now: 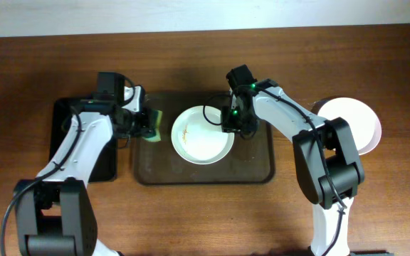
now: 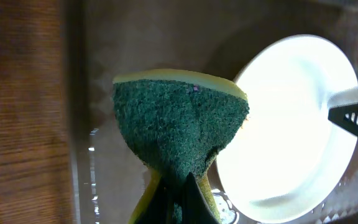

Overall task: Clean dirty plates on tray and stack at the side
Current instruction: 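Scrub the last plate with the sponge held in the left gripper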

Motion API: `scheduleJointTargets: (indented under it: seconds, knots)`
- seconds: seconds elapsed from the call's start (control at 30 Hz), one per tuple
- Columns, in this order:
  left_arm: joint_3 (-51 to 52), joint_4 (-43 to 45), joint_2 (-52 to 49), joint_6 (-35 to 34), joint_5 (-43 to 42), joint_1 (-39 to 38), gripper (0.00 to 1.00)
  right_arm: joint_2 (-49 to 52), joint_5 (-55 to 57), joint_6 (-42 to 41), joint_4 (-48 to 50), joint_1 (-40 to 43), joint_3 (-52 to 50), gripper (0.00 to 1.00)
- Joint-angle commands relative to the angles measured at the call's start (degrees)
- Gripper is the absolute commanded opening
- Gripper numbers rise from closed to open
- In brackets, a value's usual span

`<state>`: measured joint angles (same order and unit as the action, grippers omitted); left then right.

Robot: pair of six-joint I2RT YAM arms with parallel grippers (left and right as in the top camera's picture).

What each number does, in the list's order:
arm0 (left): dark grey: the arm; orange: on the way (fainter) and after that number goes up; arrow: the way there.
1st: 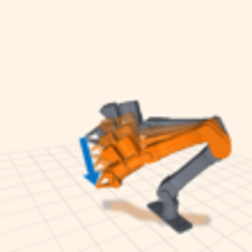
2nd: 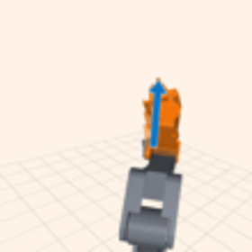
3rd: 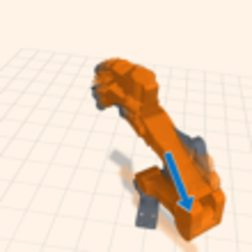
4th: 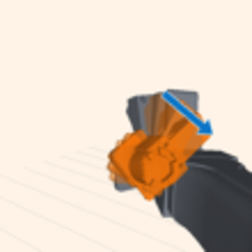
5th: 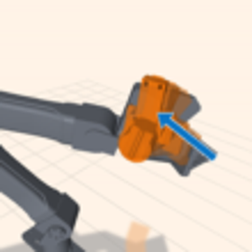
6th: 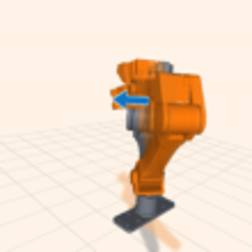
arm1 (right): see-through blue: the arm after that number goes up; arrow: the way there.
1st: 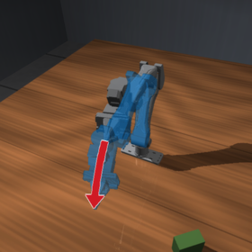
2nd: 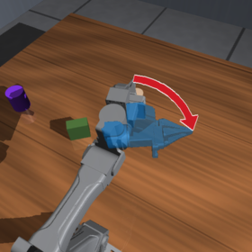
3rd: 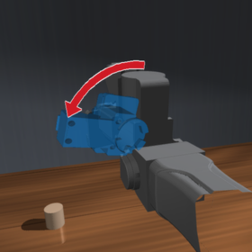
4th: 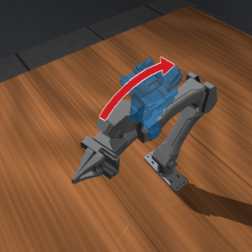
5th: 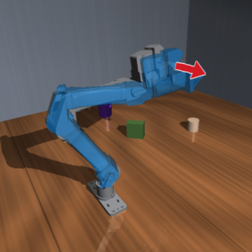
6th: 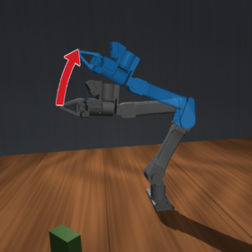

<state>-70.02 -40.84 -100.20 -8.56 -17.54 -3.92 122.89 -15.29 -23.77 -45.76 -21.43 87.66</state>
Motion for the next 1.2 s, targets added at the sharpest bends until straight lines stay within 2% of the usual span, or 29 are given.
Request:
scheduleJointTargets:
  seconds: [0.0,0.03,0.1,0.2,0.4,0.43,0.6,0.67,0.73,0.87,0.97,1.0,1.07,1.17]
  knots:
    - [-1.01,0.28,-0.2,2.05,2.89,-2.69,0.01,1.25,-2.14,-5.07,0.04,-0.28,-5.01,0.2]
    - [-0.98,0.9,-0.2,2.78,3.87,-3.74,0.01,1.25,-2.36,-5.29,0.59,-0.28,-5.55,0.13]
    - [-0.94,2.67,-0.24,6.34,3.89,-5.68,0.01,1.25,-2.38,-5.29,0.74,-0.31,-5.55,0.04]
    - [-0.94,7.41,-3.08,11.78,3.91,-9.09,0.01,1.25,-2.54,-5.27,0.81,-0.35,-5.55,0.04]
    - [-0.98,11.72,-12.35,11.85,4.09,-12.41,0.01,1.25,-2.51,-5.27,0.83,-0.35,-5.55,0.04]
    - [-1.31,11.17,-12.33,11.45,4.09,-12.44,0.01,1.25,-2.51,-5.27,1.03,-0.35,-5.55,0.04]
    - [-7.43,-3.15,-12.63,4.09,0.11,-12.41,0.01,1.25,-2.51,-5.27,1.22,-0.35,-5.55,0.04]
    - [-8.13,-6.49,-12.63,3.34,-0.26,-12.41,0.01,1.25,-2.51,-5.27,1.22,-0.35,-5.55,0.04]
    - [-8.13,-5.03,-13.16,3.19,0.68,-12.44,0.01,1.25,-2.51,-5.27,1.31,-0.35,-5.55,0.04]
    - [-8.13,6.67,-17.38,-0.07,5.68,-12.41,0.01,1.25,-2.49,-5.22,0.98,-0.35,-5.66,0.04]
    - [-8.22,6.36,-18.32,-4.46,6.69,-11.45,0.01,1.25,-2.1,-5.2,0.79,-0.35,-5.7,0.04]
    - [-8.92,4.24,-18.32,-6.84,5.44,-10.51,0.01,1.25,-2.08,-5.22,0.81,-0.35,-5.7,0.04]
    - [-11.04,-3.21,-18.32,-8.59,-4.63,-8.11,0.01,1.25,-2.12,-5.25,0.96,-0.35,-5.7,0.04]
    - [-11.91,-5.99,-18.32,-8.55,-9.73,-7.74,0.01,1.25,-2.1,-5.22,1.05,-0.35,-5.7,0.04]
